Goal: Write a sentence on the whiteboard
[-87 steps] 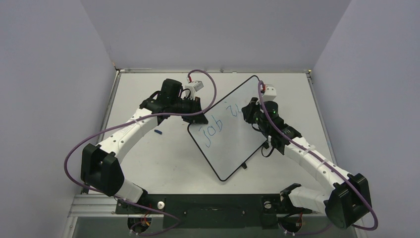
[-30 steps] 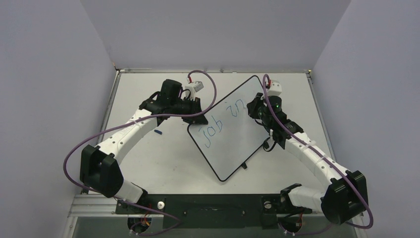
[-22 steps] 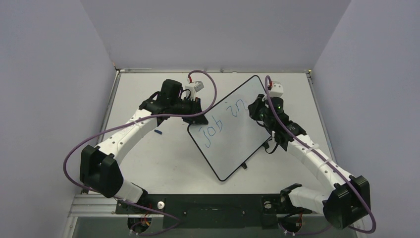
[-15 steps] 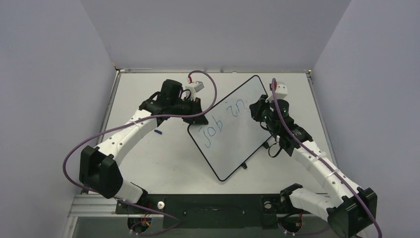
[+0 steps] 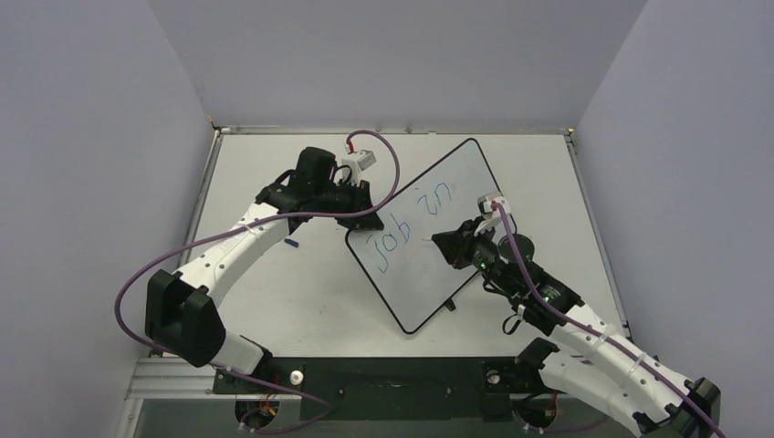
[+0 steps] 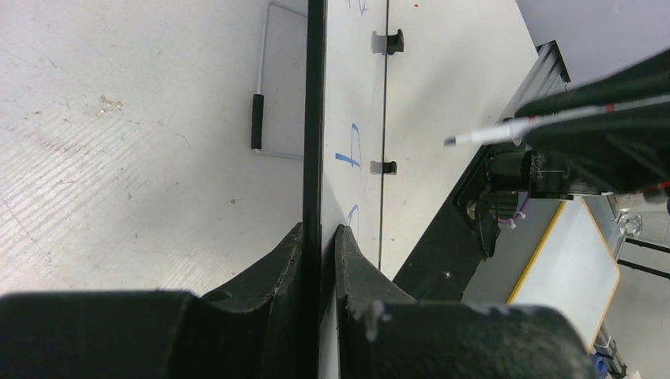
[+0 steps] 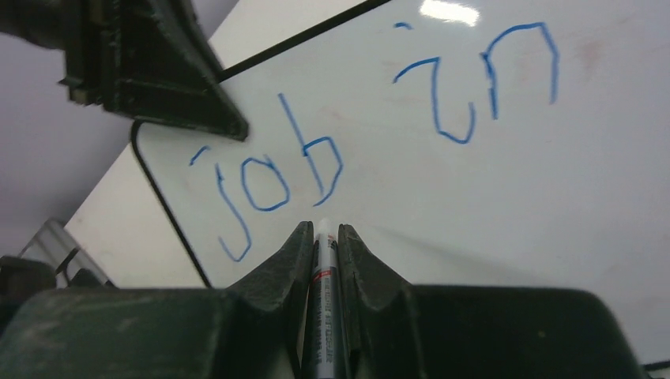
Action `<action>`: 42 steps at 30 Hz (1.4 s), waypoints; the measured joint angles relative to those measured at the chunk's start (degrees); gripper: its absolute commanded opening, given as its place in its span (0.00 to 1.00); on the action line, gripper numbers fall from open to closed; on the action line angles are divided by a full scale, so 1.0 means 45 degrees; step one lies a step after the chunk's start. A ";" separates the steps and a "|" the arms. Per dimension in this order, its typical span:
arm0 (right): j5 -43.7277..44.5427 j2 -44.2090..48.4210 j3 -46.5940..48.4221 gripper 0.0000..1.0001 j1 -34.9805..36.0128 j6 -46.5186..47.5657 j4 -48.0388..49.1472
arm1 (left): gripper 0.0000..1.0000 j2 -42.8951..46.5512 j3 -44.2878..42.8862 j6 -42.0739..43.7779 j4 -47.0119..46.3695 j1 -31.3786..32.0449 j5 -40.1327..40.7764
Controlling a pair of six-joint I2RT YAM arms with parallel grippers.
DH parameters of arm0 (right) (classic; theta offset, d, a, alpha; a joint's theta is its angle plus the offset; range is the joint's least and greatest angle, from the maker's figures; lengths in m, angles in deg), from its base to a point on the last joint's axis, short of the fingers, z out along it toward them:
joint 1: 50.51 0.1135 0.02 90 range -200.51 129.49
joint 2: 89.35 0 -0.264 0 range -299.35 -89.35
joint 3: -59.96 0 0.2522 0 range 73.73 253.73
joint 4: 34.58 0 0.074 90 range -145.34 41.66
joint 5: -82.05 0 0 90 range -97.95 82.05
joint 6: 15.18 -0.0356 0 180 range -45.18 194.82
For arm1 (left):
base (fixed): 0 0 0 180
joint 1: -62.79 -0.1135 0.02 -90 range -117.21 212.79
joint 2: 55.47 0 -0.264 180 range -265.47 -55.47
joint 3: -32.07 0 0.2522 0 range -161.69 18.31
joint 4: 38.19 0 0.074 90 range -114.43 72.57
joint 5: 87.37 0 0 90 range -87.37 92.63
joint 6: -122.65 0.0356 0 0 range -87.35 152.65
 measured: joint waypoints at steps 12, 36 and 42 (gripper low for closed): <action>-0.0855 0.0345 -0.1870 0.00 0.2905 -0.0568 0.2429 | 0.00 0.0248 0.0447 -0.0311 -0.0364 0.0029 0.0087; 0.0976 -0.0675 -0.3128 0.00 0.3997 -0.0568 0.3269 | 0.00 0.0359 0.0573 -0.0476 -0.0447 0.0068 0.0228; 0.1297 -0.0714 -0.3128 0.00 0.4085 -0.0534 0.3279 | 0.00 0.0359 0.0583 -0.0471 -0.0452 0.0068 0.0228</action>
